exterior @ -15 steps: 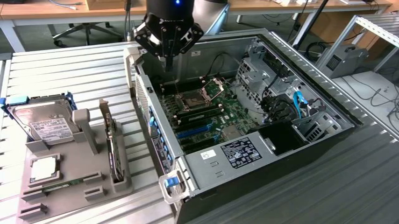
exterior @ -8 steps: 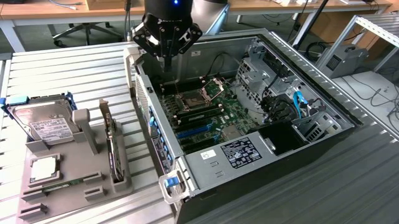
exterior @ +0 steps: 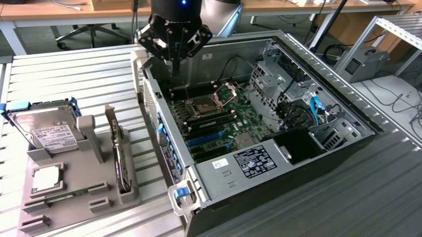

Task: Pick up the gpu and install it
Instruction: 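Reach for the gpu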

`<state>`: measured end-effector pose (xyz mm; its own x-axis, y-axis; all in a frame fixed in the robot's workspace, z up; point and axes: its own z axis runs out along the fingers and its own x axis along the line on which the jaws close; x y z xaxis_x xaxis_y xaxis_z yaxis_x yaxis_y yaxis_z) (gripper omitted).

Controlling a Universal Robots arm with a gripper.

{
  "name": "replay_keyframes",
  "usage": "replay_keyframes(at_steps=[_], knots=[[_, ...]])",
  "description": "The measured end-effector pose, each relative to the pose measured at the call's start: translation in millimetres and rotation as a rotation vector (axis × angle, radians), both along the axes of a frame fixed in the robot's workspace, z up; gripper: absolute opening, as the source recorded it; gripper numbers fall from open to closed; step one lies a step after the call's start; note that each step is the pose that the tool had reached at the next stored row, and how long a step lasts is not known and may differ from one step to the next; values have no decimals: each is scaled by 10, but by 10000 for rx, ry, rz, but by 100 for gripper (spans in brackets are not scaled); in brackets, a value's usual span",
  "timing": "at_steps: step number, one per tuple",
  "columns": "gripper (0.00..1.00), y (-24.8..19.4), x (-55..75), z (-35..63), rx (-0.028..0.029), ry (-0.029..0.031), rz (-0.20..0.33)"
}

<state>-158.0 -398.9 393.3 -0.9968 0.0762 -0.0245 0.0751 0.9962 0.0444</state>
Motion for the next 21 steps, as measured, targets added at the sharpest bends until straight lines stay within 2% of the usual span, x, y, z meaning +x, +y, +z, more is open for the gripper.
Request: replay_keyframes(at_steps=[21], knots=[[11,0,-82,0,0,0,0]])
